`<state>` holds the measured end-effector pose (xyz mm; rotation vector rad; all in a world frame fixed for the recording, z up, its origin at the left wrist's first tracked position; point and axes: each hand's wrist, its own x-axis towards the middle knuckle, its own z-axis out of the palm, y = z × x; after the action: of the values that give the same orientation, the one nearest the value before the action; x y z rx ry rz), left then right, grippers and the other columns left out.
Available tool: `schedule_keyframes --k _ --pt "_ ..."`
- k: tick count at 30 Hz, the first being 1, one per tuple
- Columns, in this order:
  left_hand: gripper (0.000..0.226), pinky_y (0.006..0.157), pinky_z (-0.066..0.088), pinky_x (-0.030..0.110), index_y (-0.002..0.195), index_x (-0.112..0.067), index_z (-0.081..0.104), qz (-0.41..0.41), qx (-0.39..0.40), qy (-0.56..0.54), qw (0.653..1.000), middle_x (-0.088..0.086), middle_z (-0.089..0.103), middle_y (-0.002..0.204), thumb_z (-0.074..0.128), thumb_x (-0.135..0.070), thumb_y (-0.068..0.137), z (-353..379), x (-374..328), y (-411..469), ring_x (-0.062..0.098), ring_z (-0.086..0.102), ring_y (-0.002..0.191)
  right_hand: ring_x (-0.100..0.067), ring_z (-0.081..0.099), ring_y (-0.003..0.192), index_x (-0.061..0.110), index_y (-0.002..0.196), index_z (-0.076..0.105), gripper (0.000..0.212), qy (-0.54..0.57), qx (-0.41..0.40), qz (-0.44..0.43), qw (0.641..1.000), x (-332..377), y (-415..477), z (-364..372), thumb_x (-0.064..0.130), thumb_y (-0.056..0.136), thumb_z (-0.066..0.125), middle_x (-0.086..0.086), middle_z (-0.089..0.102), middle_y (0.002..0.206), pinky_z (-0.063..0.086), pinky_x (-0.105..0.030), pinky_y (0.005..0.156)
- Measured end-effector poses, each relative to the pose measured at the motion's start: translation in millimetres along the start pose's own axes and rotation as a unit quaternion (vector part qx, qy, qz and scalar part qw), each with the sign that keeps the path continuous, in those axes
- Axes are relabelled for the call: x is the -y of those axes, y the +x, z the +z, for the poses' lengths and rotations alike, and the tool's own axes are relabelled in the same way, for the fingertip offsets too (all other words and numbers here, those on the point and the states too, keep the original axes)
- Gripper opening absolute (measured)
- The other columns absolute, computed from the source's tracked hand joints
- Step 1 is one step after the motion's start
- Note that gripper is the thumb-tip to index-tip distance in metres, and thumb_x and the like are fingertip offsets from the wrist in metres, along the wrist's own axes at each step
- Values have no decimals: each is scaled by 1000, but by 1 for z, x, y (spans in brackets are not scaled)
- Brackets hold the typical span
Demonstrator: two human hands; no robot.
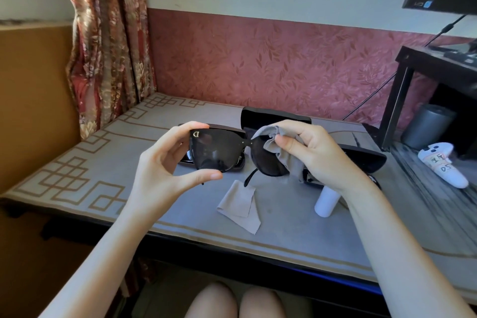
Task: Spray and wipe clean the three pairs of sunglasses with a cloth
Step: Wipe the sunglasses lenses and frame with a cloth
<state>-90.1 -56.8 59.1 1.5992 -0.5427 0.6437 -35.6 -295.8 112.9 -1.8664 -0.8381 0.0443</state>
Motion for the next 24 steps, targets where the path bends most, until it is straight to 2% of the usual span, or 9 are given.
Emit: schedule_keyframes --k 3,6,9,11,14,16,19,21,24 --pt "64 98 44 21 117 -29 61 -4 -1 -5 1000 -11 64 111 86 -45 60 0 0 0 11 60 110 1 62 69 20 120 59 32 81 44 21 996 -4 -7 -9 1 96 50 18 69 83 45 -11 65" --pt "67 96 44 18 118 -23 59 -11 0 -1 1000 -12 65 110 85 -45 61 1 1 -1 8 60 110 -15 63 92 23 134 51 53 106 81 35 991 -12 -12 -14 4 86 65 -8 68 108 50 -23 83" --pt "67 98 44 22 119 -24 60 -17 1 -1 1000 -10 65 113 85 -46 60 3 4 -2 11 60 112 -11 61 114 21 129 56 59 82 88 51 991 -15 -10 -11 2 76 75 5 66 120 48 -23 93" --pt "67 101 44 28 118 -26 60 -20 3 0 1000 -7 65 114 86 -46 60 3 5 -2 15 59 114 -7 63 109 25 120 63 54 31 69 58 995 -11 -7 -7 15 71 82 11 68 114 48 -22 90" --pt "67 102 44 32 119 -26 60 -15 11 13 1000 -6 64 114 86 -45 61 4 5 -2 17 58 114 -1 63 105 40 109 64 42 -56 56 50 996 2 -2 0 38 69 76 20 67 113 50 -23 92" --pt "68 102 44 33 120 -22 58 -12 14 20 1000 -7 63 114 85 -44 61 4 6 -1 17 58 114 3 61 106 42 110 64 37 -85 69 47 993 9 1 6 41 75 73 24 65 114 48 -21 93" --pt "68 101 45 35 120 -20 57 -6 18 25 1000 -6 61 113 85 -43 63 4 6 -2 19 57 113 -7 64 98 34 111 67 28 -97 95 60 989 16 6 11 34 84 71 13 68 108 51 -26 83" --pt "66 100 46 35 121 -22 57 0 24 30 999 -1 60 114 85 -43 64 5 6 -2 20 57 113 -25 64 89 27 107 68 21 -105 112 59 986 19 8 16 33 88 69 -1 69 101 50 -33 72" --pt "64 99 47 35 121 -24 57 2 27 33 999 5 58 116 84 -42 66 5 6 -2 22 57 115 -35 60 89 22 102 69 21 -131 115 40 984 23 13 21 39 90 65 -12 68 95 45 -40 72"
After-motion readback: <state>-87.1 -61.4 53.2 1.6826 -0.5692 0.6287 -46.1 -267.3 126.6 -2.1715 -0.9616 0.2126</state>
